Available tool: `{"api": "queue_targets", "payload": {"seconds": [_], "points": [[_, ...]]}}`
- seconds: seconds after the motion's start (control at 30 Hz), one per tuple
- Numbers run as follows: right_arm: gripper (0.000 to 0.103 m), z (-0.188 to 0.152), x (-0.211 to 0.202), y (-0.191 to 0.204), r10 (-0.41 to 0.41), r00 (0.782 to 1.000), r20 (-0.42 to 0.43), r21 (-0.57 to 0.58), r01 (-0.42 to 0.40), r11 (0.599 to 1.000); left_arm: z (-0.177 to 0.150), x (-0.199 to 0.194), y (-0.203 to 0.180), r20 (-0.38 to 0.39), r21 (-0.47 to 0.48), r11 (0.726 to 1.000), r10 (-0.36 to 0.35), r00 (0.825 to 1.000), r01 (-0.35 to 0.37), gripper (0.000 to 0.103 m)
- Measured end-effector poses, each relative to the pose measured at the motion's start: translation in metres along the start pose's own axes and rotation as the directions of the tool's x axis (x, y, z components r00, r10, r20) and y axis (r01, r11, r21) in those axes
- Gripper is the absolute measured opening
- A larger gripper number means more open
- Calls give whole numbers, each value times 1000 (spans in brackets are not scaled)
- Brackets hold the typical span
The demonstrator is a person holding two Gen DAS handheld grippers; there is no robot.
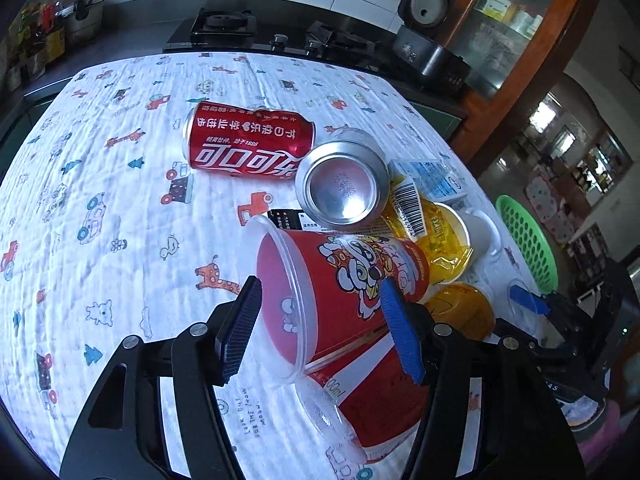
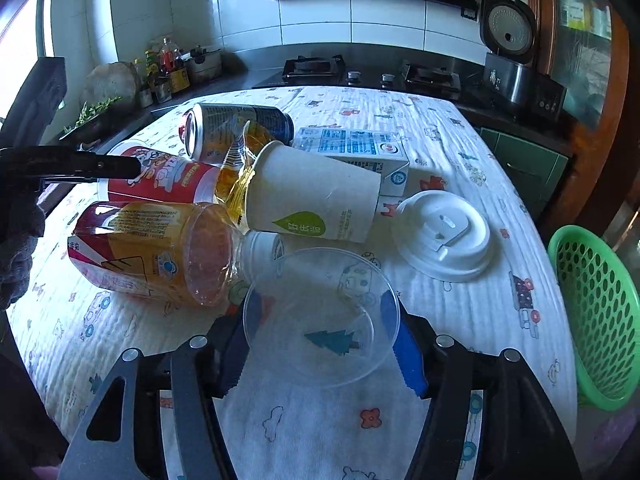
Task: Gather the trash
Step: 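Drop the clear cup into the green basket with the right gripper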
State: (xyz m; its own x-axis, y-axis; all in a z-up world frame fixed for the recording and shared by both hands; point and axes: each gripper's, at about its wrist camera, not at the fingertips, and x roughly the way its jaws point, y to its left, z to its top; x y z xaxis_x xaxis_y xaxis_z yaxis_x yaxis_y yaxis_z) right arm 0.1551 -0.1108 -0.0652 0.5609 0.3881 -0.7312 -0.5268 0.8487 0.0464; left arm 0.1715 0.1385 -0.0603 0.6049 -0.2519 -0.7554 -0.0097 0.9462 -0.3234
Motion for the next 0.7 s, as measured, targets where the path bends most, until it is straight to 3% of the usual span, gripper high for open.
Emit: {"api": "queue_targets", "payload": {"seconds": [0.1,0.17,0.4,0.57,0.7], "points": [[60,1,-6,0,0,1000,11,-5,0,1000,0,4,-4,-6,10,1000,-21,1000,21,56],[60,1,-10,0,-3,1000,19,-5,3,1000,1,6,-8,-9,12,999,-44,999,44,47],[60,1,-26,-5,-13,999,43,6,13,1000,2,5,-21,14,39,996,-79,997,79,37],[60,-2,-39,-11,-24,998,61,20,23,1000,2,-9,-26,45,29,992,-126,991,125,14],[60,-4,-48,-22,-43,996,74,42,40,998,4,-23,-33,71,51,994,-104,992,101,5]]}}
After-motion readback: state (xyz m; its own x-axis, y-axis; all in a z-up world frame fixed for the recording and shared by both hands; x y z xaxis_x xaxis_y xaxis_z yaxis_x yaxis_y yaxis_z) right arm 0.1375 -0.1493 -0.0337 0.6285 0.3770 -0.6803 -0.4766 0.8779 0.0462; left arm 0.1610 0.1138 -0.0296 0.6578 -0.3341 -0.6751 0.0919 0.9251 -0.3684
